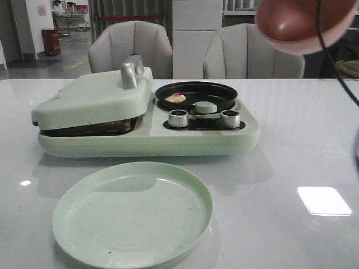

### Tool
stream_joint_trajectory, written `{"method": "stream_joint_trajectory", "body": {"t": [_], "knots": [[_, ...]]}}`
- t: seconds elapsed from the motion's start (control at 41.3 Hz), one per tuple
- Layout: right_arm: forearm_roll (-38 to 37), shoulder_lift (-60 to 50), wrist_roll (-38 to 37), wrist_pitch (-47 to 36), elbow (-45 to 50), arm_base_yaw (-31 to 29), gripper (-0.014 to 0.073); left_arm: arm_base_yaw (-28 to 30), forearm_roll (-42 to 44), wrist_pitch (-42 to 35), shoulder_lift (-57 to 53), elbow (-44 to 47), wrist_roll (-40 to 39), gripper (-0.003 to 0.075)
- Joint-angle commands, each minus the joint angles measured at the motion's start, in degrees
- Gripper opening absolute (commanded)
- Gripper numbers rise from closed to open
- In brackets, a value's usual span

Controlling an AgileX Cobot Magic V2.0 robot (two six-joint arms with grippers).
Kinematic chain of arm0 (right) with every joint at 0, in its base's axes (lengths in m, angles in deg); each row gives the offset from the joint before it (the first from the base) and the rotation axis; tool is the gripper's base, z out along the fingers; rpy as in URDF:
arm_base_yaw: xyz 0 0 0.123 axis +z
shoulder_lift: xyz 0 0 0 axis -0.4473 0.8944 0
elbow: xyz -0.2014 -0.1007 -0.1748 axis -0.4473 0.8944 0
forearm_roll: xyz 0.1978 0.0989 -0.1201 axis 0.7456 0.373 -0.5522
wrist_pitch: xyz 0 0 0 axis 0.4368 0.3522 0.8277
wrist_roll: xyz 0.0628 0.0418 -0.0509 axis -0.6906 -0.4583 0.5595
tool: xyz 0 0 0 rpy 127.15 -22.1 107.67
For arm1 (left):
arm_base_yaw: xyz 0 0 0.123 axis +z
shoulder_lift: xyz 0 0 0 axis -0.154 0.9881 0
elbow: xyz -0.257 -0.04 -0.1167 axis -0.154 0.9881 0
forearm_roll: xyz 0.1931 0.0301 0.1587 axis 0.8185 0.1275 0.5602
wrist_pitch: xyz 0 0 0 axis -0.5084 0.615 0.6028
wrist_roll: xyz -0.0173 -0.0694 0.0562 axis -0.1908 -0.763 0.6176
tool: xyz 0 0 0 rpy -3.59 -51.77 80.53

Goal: Make breakfast with bread and shrimp
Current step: 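Lower the pink bowl back onto the table and release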

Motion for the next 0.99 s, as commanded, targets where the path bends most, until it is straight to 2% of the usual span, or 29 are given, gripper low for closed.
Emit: {"method": "stream_joint_trajectory", "body": {"t": [0.0, 0.17, 0.339, 0.412, 0.654, 0.726, 0.872, 0.92, 0.969], "knots": [[6.99, -5.99, 4.89, -3.9, 5.79, -6.23, 0.0015, -0.5, 0.1, -3.82, -0.22, -1.66, -0.53, 0.0101], [26.48, -6.84, 15.74, -6.6, 15.9, -18.51, 0.0015, -0.5, 0.1, -3.82, -0.22, -1.66, -0.53, 0.0101], [41.65, -4.83, 27.8, -11.14, 23.57, -25.52, 0.0015, -0.5, 0.1, -3.82, -0.22, -1.66, -0.53, 0.0101], [44.66, -3.29, 30.59, -13.51, 25.68, -26.74, 0.0015, -0.5, 0.1, -3.82, -0.22, -1.66, -0.53, 0.0101], [45.64, 3.03, 30.92, -20.48, 26.68, -26.67, 0.0034, -0.5, 0.1, -3.82, -0.22, -1.66, -0.53, 0.0101], [45.68, 4.4, 30.92, -21.64, 26.68, -26.67, 0.0097, -0.5, 0.1, -3.82, -0.22, -1.66, -0.53, 0.0101], [45.68, 5.23, 30.92, -22.48, 26.38, -26.67, 0.0342, -0.5, 0.1, -3.82, -0.22, -1.66, -0.53, 0.0101], [45.68, 5.17, 30.92, -22.52, 26.04, -26.67, 0.041, -0.5, 0.1, -3.82, -0.22, -1.66, -0.53, 0.0101], [45.68, 4.96, 30.92, -22.06, 25.56, -26.67, 0.0442, -0.5, 0.1, -3.82, -0.22, -1.66, -0.53, 0.0101]]}}
